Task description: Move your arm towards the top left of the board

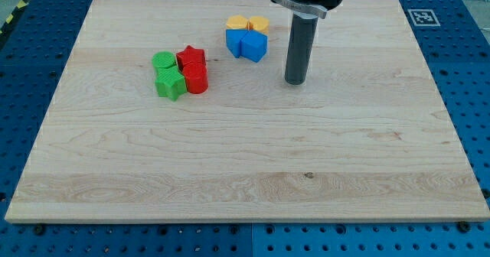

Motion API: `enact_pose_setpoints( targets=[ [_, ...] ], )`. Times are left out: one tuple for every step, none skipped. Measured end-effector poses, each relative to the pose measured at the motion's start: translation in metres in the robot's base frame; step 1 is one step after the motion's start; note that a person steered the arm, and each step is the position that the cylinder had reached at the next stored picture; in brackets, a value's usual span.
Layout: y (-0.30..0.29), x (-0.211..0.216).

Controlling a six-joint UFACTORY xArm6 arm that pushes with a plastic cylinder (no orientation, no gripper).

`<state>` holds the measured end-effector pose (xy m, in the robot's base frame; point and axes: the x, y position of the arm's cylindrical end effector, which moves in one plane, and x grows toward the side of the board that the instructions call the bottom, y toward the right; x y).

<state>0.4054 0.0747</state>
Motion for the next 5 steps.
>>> enact_pose_setpoints(
  targets=[
    [0.0000, 0.0003],
    [0.0000, 0.0031],
    [0.0000, 0.0032],
    [0.0000, 0.0035],
    [0.0000, 0.0057]
  ],
)
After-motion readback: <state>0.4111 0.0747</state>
